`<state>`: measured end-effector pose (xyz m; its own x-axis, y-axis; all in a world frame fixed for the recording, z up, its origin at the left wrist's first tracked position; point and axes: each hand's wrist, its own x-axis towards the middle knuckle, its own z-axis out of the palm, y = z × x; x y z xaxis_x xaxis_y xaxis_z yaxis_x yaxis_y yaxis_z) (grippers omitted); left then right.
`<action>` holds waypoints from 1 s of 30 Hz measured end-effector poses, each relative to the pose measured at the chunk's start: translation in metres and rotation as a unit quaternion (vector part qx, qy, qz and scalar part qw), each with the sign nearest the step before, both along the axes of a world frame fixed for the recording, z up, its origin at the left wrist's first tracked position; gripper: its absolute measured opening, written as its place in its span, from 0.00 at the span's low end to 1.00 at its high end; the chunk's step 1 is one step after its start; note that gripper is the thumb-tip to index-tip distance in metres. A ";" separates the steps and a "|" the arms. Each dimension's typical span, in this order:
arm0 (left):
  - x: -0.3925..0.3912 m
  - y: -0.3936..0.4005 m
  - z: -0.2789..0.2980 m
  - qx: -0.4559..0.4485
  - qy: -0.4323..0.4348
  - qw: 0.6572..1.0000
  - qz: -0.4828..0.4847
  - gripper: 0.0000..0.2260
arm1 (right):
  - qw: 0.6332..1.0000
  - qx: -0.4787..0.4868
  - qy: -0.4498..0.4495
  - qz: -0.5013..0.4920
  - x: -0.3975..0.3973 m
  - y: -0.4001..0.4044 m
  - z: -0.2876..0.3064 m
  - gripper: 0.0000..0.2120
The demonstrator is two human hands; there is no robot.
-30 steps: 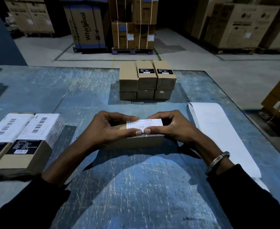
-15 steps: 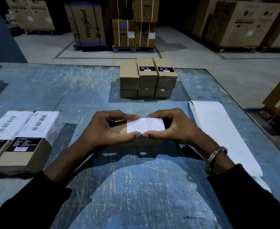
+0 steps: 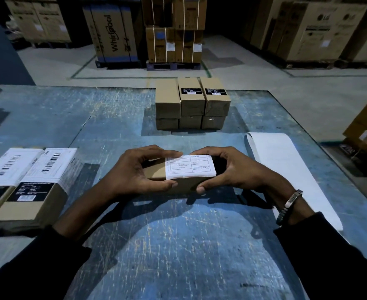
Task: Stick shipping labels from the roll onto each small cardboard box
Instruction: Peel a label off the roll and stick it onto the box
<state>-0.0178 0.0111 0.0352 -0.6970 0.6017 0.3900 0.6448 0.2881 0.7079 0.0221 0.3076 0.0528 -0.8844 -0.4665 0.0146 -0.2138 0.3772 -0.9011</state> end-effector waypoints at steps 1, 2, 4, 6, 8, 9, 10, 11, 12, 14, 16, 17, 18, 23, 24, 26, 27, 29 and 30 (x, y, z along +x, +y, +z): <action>0.000 -0.001 0.001 -0.004 -0.001 1.000 -0.002 0.29 | 1.000 0.001 -0.011 0.005 0.000 0.001 0.000 0.34; 0.001 0.000 0.002 -0.005 -0.002 1.000 -0.001 0.30 | 1.000 -0.003 -0.026 0.006 0.000 0.001 0.001 0.34; 0.004 0.001 0.003 0.006 -0.014 1.000 0.009 0.27 | 0.999 -0.007 -0.039 -0.007 0.002 -0.003 0.004 0.31; 0.007 0.003 0.004 0.030 -0.048 0.998 0.019 0.20 | 0.999 0.010 0.001 -0.049 0.005 -0.012 0.004 0.26; 0.009 0.004 0.005 0.042 -0.073 0.996 0.019 0.17 | 0.992 0.037 0.063 -0.105 0.007 -0.023 -0.001 0.22; 0.010 0.005 0.004 0.042 -0.072 0.996 0.019 0.17 | 0.987 0.044 0.086 -0.127 0.008 -0.028 -0.005 0.21; 0.010 0.005 0.005 0.040 -0.071 0.996 0.018 0.18 | 0.984 0.046 0.103 -0.138 0.009 -0.030 -0.007 0.21; 0.011 0.005 0.005 0.040 -0.072 0.996 0.017 0.18 | 0.982 0.051 0.117 -0.141 0.009 -0.031 -0.009 0.20; 0.011 0.005 0.005 0.041 -0.075 0.996 0.017 0.17 | 0.980 0.058 0.132 -0.139 0.009 -0.031 -0.009 0.20; 0.010 0.005 0.004 0.037 -0.076 0.996 0.017 0.16 | 0.977 0.069 0.153 -0.129 0.009 -0.028 -0.007 0.21; 0.010 0.005 0.004 0.024 -0.052 0.998 0.022 0.19 | 0.976 0.086 0.163 -0.117 0.008 -0.024 -0.005 0.23; 0.009 0.005 0.003 0.021 -0.034 0.999 0.022 0.21 | 0.975 0.098 0.166 -0.109 0.007 -0.023 -0.004 0.24; 0.008 0.005 0.002 0.021 -0.023 0.999 0.020 0.22 | 0.975 0.108 0.164 -0.103 0.006 -0.022 -0.004 0.25; 0.003 0.001 0.003 0.013 -0.035 0.999 -0.012 0.24 | 0.985 0.110 0.107 -0.080 0.003 -0.017 0.002 0.27; 0.001 0.000 0.004 0.008 -0.037 0.999 -0.020 0.24 | 0.987 0.106 0.100 -0.070 0.003 -0.017 0.004 0.27; 0.000 -0.001 0.006 -0.001 -0.044 0.998 -0.035 0.24 | 0.992 0.082 0.074 -0.054 0.004 -0.013 0.007 0.26; 0.000 -0.003 0.007 -0.008 -0.050 0.998 -0.040 0.25 | 0.995 0.065 0.053 -0.046 0.004 -0.011 0.008 0.27; 0.001 -0.005 0.011 -0.025 -0.068 0.996 -0.046 0.25 | 0.999 0.030 0.009 -0.032 0.004 -0.006 0.008 0.29; 0.001 -0.006 0.013 -0.031 -0.078 0.995 -0.046 0.25 | 0.999 0.009 -0.015 -0.027 0.005 -0.003 0.007 0.30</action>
<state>-0.0165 0.0049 0.0477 -0.6866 0.6857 0.2416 0.5539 0.2782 0.7848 0.0268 0.3047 0.0599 -0.9085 -0.4174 -0.0195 -0.1662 0.4038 -0.8996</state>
